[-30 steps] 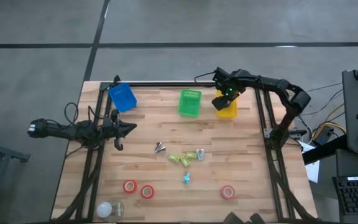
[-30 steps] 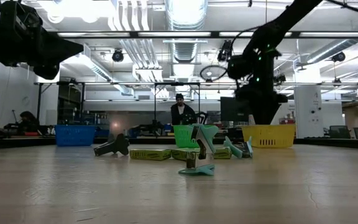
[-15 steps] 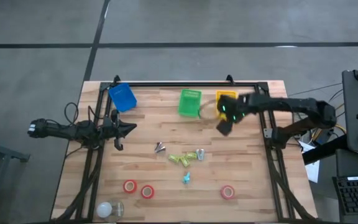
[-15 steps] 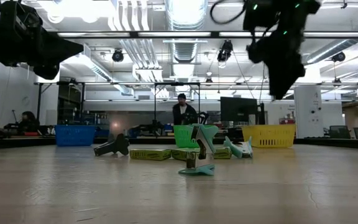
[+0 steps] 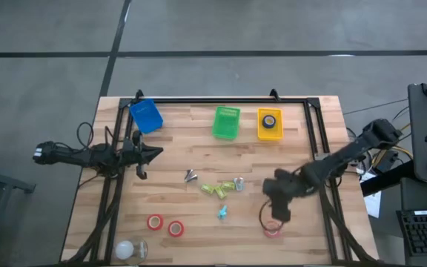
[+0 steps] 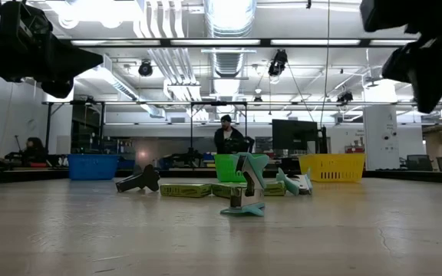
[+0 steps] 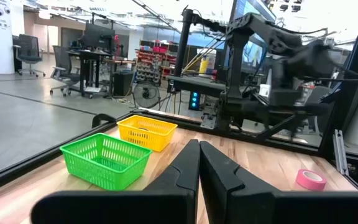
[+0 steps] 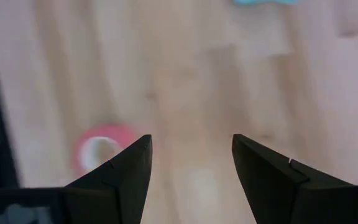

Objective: Pick and place Stapler, Stapler remover, tape
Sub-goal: Put the pink tape into the yellow basket

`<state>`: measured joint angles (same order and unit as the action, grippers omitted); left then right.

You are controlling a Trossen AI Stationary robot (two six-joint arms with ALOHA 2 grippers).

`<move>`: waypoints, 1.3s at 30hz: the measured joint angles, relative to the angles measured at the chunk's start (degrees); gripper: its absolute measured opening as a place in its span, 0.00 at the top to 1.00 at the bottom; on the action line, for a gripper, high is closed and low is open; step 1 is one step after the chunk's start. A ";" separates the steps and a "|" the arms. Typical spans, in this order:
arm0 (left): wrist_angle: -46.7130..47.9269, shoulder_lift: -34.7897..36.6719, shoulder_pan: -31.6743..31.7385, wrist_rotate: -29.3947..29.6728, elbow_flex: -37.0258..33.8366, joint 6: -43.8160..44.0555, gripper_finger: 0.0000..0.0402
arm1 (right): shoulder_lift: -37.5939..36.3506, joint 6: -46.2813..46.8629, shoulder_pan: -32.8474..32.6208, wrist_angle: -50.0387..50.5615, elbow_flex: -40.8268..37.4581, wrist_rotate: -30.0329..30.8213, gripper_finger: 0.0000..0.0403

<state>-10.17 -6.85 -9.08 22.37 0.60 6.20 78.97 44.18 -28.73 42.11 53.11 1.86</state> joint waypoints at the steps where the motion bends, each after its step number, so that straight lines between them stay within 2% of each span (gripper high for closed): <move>1: 0.20 0.00 0.00 0.00 0.02 0.00 0.97 | 1.02 1.38 -1.41 -2.25 0.14 0.11 0.47; 5: 0.46 -0.22 0.02 0.00 0.02 0.00 0.97 | 6.75 4.92 -5.62 -5.87 2.21 0.50 0.47; 16: 1.00 -0.33 0.01 0.00 0.00 0.00 0.97 | 18.11 6.62 -10.58 0.51 9.48 0.65 0.47; 19: 1.01 -0.33 0.00 0.00 0.02 0.01 0.97 | 19.20 7.62 -11.24 2.74 9.76 -0.12 0.47; 30: 1.20 -0.33 0.02 0.00 0.01 0.00 0.97 | 19.23 9.49 -11.96 0.63 8.06 0.80 0.47; 39: 1.22 -0.31 0.00 0.00 0.02 0.00 0.97 | 19.23 12.25 -12.84 -1.52 5.11 1.18 0.56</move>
<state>-8.95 -7.16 -9.08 22.37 0.62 6.20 98.19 56.43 -41.56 40.59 58.22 3.04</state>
